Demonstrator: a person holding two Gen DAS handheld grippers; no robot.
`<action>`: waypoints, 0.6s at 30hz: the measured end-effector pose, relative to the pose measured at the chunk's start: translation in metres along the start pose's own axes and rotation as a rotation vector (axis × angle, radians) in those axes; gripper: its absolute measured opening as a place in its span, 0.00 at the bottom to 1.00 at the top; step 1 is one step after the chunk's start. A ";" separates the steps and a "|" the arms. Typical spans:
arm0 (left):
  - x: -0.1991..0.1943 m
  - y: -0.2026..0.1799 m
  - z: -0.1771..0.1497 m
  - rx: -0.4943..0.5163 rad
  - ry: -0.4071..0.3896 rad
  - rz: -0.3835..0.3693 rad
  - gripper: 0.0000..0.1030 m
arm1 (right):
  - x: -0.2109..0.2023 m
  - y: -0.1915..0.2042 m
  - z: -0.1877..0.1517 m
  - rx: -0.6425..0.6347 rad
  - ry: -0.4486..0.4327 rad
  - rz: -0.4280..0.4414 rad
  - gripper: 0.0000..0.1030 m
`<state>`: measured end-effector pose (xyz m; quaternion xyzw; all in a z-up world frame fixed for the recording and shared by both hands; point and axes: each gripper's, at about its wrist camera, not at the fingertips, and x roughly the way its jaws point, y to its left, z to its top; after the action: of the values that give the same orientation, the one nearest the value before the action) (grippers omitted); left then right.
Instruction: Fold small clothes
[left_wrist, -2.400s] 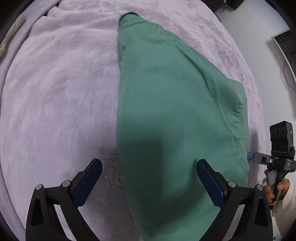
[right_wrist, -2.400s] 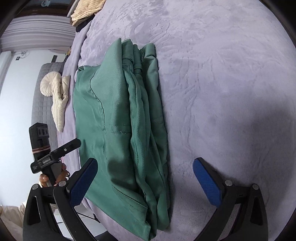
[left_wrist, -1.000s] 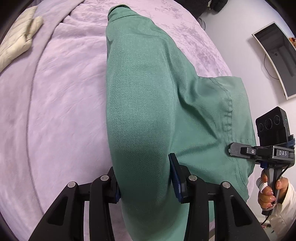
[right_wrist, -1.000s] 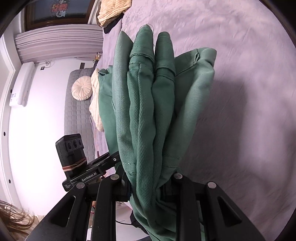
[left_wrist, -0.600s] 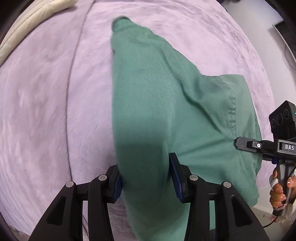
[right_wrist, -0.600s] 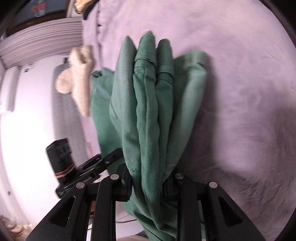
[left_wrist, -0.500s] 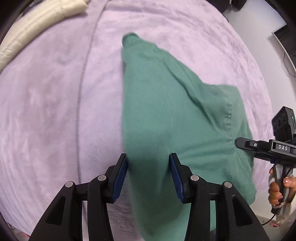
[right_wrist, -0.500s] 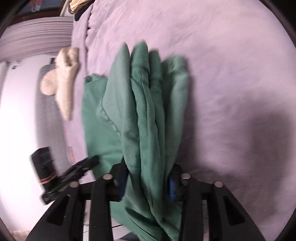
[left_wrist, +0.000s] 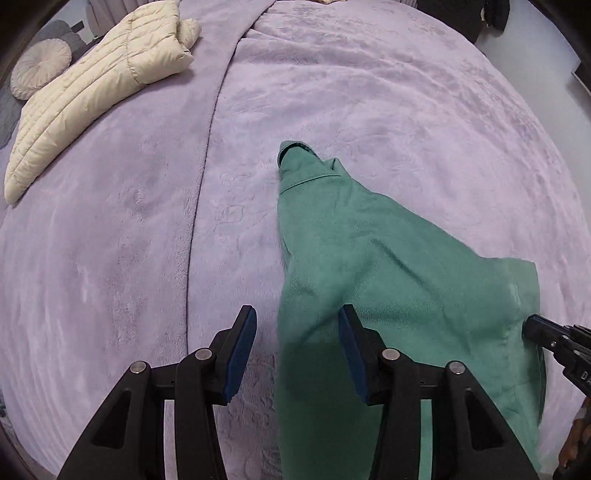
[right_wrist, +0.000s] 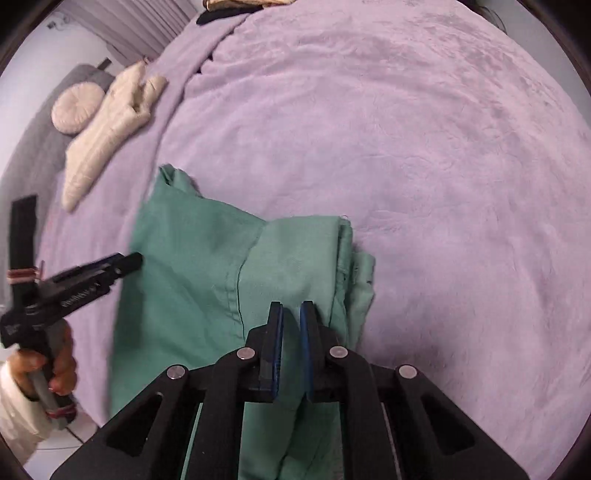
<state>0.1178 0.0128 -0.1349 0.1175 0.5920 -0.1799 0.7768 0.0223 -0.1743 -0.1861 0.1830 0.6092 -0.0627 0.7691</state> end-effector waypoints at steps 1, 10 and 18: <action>0.004 0.001 0.000 0.003 0.000 -0.002 0.55 | 0.012 -0.008 0.003 0.028 0.021 0.013 0.00; -0.047 0.016 -0.032 0.072 -0.015 -0.010 0.63 | -0.032 -0.015 -0.022 0.057 0.034 0.112 0.03; -0.086 0.000 -0.132 0.205 0.092 -0.129 0.63 | -0.078 0.019 -0.103 -0.007 0.076 0.154 0.03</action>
<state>-0.0184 0.0776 -0.0878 0.1662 0.6118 -0.2833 0.7196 -0.0852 -0.1299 -0.1274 0.2288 0.6225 0.0056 0.7484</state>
